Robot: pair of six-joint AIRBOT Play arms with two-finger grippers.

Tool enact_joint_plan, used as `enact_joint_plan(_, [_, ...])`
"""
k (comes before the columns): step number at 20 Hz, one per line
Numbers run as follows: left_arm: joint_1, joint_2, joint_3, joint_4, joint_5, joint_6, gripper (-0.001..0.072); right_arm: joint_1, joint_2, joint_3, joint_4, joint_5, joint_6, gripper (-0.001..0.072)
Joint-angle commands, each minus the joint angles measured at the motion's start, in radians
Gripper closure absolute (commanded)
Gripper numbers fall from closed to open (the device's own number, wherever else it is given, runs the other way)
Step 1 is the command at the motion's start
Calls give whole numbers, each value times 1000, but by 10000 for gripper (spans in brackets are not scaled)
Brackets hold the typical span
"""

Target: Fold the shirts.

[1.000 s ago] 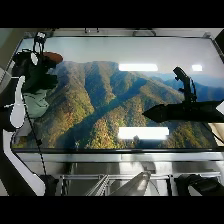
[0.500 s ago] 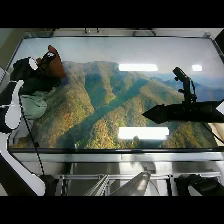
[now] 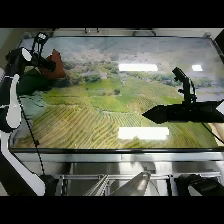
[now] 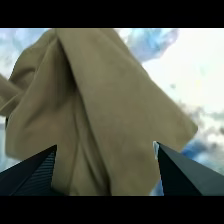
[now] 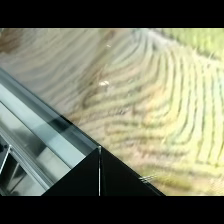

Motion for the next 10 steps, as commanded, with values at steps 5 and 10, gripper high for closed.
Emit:
enact_joint_plan(5, [-8, -124, 16, 41, 16, -38, 36, 1, 0, 0, 15, -1, 0, 691])
enact_joint_plan(10, [-36, -80, 2, 22, 5, -44, 685, 1, 0, 0, 15, -1, 0, 691])
